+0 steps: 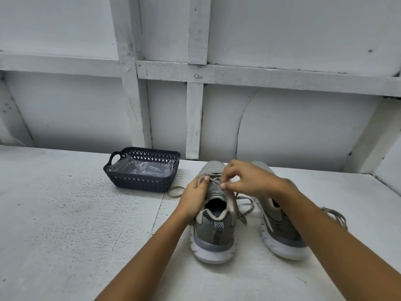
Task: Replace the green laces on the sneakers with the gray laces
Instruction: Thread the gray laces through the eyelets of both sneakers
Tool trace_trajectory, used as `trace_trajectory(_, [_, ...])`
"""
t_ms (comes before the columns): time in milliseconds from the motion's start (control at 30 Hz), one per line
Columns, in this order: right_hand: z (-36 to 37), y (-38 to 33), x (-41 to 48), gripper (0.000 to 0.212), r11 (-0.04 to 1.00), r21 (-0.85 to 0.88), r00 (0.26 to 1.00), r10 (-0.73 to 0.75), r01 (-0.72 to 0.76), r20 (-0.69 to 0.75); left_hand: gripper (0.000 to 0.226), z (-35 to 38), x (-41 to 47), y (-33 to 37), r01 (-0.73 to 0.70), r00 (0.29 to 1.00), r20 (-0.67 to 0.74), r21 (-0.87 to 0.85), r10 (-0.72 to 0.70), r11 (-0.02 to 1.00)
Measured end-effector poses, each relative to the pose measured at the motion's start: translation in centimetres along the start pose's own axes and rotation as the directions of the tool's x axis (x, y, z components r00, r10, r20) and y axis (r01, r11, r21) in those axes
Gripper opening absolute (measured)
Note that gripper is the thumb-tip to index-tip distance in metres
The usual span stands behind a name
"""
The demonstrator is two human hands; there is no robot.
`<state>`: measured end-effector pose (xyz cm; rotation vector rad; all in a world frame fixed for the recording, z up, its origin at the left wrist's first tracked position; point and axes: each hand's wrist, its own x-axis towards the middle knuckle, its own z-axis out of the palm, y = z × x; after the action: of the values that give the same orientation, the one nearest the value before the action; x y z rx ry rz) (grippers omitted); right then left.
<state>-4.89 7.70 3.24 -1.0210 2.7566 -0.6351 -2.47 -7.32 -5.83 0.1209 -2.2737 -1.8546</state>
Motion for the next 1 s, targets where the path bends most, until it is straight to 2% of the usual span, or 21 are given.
trace_trajectory(67, [0.3,-0.1,-0.9,0.024,1.000,0.015,0.999,-0.009,0.009,0.038,0.022,0.1,0.1,-0.1,0.003,1.000,0.001,0.018,-0.003,1.000])
trace_trajectory(200, [0.8,-0.4,-1.4,0.011,0.998,0.060,0.997,-0.003,-0.002,0.080,0.023,0.0,0.0,0.1,0.004,1.000,0.000,0.038,-0.004,0.999])
trace_trajectory(300, [0.4,-1.3,-1.4,0.020,0.987,0.147,0.997,0.065,-0.068,0.029,0.022,-0.1,0.1,0.0,0.005,1.000,0.009,0.031,-0.005,1.000])
trace_trajectory(367, [-0.1,-2.0,-1.5,0.026,0.946,0.296,0.986,0.156,-0.131,-0.061,0.022,-0.1,0.3,-0.1,0.017,1.000,0.004,0.014,-0.017,1.000])
trace_trajectory(400, [-0.6,-2.4,-1.5,0.028,0.883,0.442,0.972,0.217,-0.158,-0.088,0.024,-0.1,0.5,-0.2,0.018,1.000,-0.001,0.025,-0.018,1.000])
trace_trajectory(433, [-1.1,-2.7,-1.4,0.029,0.774,0.612,0.960,0.269,-0.164,-0.082,0.028,-0.2,0.5,-0.1,0.020,1.000,-0.006,0.041,-0.020,0.999])
trace_trajectory(500, [-2.3,-3.1,-1.0,0.029,0.492,0.862,0.949,0.312,-0.122,-0.044,0.035,-0.5,0.5,0.1,-0.035,0.996,-0.069,0.164,0.047,0.986])
trace_trajectory(567, [-3.7,-3.6,-0.4,0.026,0.261,0.963,0.948,0.317,-0.065,-0.022,0.032,-1.0,0.1,0.9,-0.154,0.961,-0.164,0.352,0.223,0.923])
trace_trajectory(600, [-4.2,-3.8,-0.1,0.024,0.182,0.983,0.946,0.322,-0.037,-0.024,0.030,-1.2,-0.2,1.7,-0.210,0.940,-0.180,0.364,0.290,0.908])
trace_trajectory(667, [-5.0,-4.2,0.6,0.023,0.069,0.997,0.939,0.342,0.023,-0.045,0.034,-1.4,-0.7,3.9,-0.268,0.946,-0.124,0.221,0.300,0.938])
trace_trajectory(733, [-5.4,-4.6,1.4,0.022,-0.031,0.995,0.934,0.349,0.090,-0.073,0.044,-1.4,-1.1,6.3,-0.263,0.965,0.030,0.043,0.261,0.964])
trace_trajectory(800, [-5.6,-4.7,2.1,0.022,-0.091,0.986,0.931,0.350,0.140,-0.099,0.050,-1.3,-1.2,8.0,-0.276,0.943,0.197,0.005,0.269,0.961])
trace_trajectory(900, [-5.7,-4.5,2.8,0.022,-0.133,0.973,0.924,0.359,0.191,-0.133,0.021,-1.1,-0.8,9.2,-0.282,0.916,0.299,0.002,0.269,0.959])
trace_trajectory(933, [-5.7,-4.3,2.8,0.023,-0.129,0.970,0.918,0.369,0.207,-0.147,0.016,-1.1,-0.6,9.5,-0.258,0.915,0.314,-0.031,0.254,0.966])
trace_trajectory(1000, [-5.2,-3.3,2.7,0.025,-0.040,0.977,0.900,0.397,0.210,-0.177,0.015,-1.4,0.1,10.1,-0.175,0.926,0.306,-0.168,0.220,0.970])
